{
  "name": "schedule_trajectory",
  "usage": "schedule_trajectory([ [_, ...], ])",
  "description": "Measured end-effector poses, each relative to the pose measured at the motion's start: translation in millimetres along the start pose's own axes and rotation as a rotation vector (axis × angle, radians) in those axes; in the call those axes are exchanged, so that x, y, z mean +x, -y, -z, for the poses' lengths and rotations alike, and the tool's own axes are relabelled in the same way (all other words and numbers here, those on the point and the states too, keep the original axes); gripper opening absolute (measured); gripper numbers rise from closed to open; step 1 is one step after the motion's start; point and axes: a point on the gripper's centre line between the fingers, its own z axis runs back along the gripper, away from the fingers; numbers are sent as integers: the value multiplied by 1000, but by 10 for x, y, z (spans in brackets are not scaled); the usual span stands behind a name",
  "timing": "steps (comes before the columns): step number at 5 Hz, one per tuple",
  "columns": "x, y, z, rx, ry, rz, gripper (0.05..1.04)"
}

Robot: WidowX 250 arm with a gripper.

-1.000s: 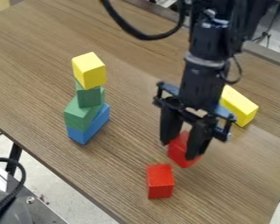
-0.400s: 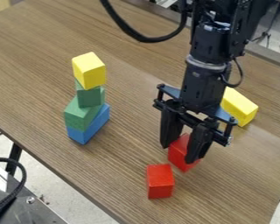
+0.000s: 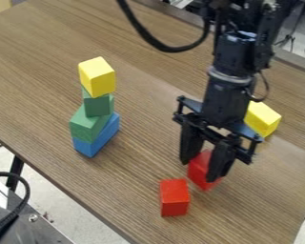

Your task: Put the red block down to the desk

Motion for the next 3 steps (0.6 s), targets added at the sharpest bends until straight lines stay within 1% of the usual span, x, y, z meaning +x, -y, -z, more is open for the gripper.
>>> schedule_trajectory([
  [1,75,69,38,23,-2,31,529],
  [2,154,102,115,38,-20,34,589],
  [3,182,135,97,23,-14,-15,898],
])
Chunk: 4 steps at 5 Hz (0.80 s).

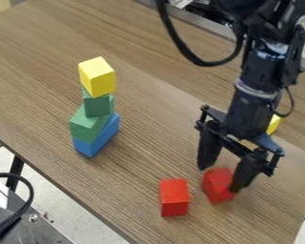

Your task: Put the red block down to the desk

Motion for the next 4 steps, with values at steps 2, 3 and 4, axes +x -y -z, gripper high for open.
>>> schedule_trajectory([
  [2,-305,-86,-415,-22,147,-180,999],
  [3,-499,-199,-798,-2,276,-219,999],
  [4,-602,-310,-978,12,314,-252,999],
])
